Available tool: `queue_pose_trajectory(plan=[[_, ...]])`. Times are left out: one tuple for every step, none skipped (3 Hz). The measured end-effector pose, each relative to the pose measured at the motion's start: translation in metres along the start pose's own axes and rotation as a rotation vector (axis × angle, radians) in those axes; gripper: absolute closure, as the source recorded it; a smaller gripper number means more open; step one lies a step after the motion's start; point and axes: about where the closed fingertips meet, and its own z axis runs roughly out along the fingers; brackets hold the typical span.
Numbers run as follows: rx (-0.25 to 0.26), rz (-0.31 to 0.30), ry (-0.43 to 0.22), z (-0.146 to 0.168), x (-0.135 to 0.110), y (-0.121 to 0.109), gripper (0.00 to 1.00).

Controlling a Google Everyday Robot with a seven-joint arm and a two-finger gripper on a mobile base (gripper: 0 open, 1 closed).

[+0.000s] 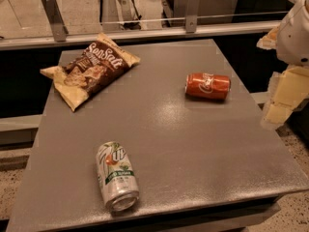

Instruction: Place coke can upright

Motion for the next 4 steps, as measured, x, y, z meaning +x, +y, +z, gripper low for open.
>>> queue_pose_trajectory(plan=[[0.000, 0.000, 0.000, 0.000, 0.000, 0.000, 0.00], [0.001, -0.020, -0.016, 0.019, -0.010, -0.018, 0.00], [-0.012, -0.064, -0.025, 0.049, -0.022, -0.042, 0.00], [-0.035, -0.105, -0.026, 0.083, -0.033, -0.059, 0.00]])
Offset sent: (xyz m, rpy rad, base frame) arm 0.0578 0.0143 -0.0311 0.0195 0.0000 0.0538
